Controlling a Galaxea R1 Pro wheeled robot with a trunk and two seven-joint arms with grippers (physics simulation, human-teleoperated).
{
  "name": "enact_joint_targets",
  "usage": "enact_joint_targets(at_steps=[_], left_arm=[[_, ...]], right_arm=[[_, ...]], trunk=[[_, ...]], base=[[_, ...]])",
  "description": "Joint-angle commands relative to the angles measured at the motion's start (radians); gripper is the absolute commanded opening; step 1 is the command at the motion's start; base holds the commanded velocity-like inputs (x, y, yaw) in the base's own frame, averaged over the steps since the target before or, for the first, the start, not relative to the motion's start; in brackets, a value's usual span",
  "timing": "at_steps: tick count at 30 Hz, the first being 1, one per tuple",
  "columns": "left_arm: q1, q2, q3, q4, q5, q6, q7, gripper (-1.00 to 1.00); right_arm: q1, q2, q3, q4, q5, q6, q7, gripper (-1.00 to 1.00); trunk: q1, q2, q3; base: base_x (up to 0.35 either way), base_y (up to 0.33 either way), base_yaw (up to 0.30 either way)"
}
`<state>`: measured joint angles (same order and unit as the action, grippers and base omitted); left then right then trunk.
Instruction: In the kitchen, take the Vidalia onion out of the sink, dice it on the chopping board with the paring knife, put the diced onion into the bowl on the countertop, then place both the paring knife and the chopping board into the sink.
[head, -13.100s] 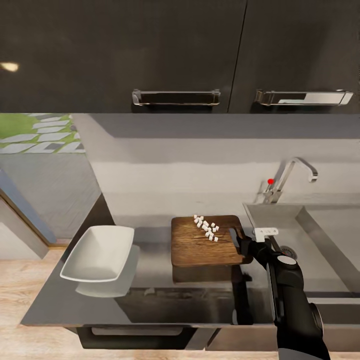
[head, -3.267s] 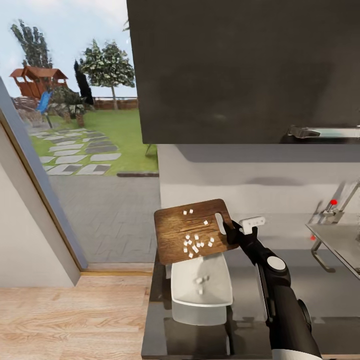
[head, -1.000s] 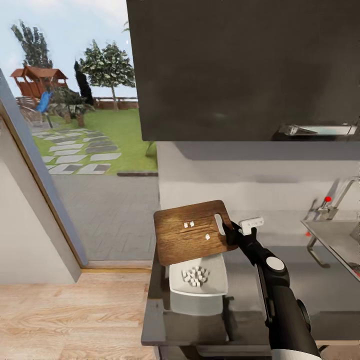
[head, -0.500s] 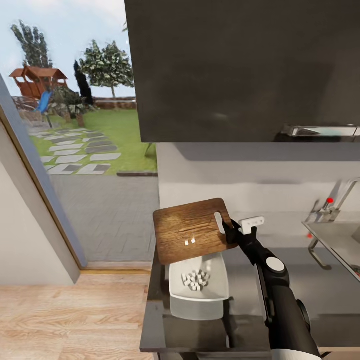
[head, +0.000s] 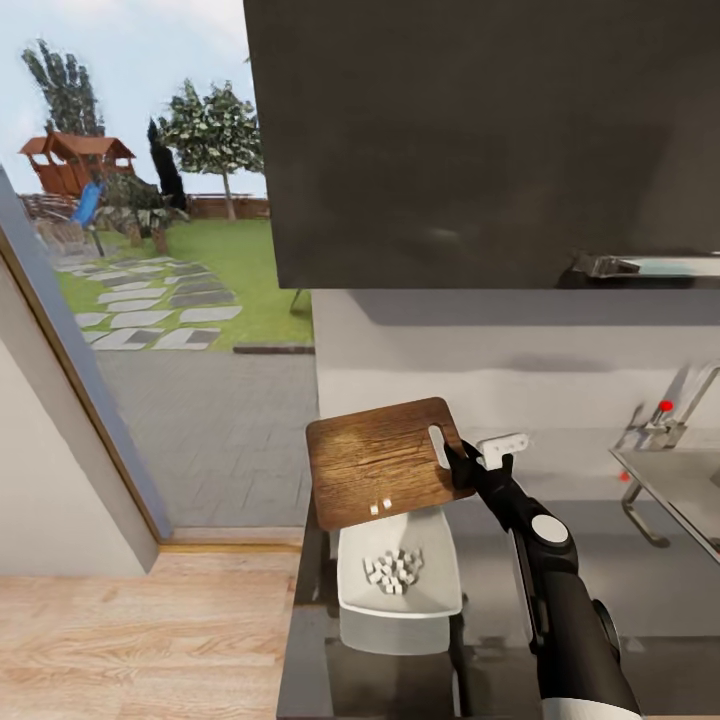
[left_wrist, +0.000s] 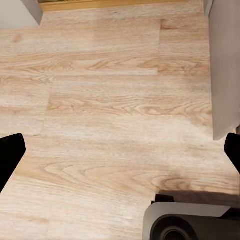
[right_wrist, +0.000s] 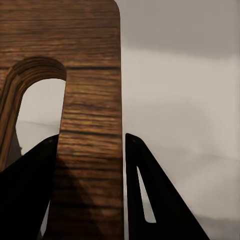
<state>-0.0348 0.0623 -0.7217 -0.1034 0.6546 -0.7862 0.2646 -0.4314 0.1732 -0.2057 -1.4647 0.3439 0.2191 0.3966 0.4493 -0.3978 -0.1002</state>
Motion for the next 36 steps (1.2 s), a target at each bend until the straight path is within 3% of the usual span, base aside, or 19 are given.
enact_joint_targets(at_steps=[1,36], left_arm=[[0.0,0.001,-0.008,-0.001,0.0,0.0,0.009,1.0],[0.0,0.001,-0.01,-0.001,0.0,-0.001,0.009,1.0]], right_arm=[[-0.001,0.001,-0.003,-0.002,0.007,0.003,0.008,-1.0],[-0.001,0.001,-0.002,0.003,0.008,0.011,0.001,-1.0]], trunk=[[0.001,-0.002,-0.002],[0.001,-0.002,-0.002]], base=[[0.042,0.0,0.0],[0.023,-0.009,0.0]])
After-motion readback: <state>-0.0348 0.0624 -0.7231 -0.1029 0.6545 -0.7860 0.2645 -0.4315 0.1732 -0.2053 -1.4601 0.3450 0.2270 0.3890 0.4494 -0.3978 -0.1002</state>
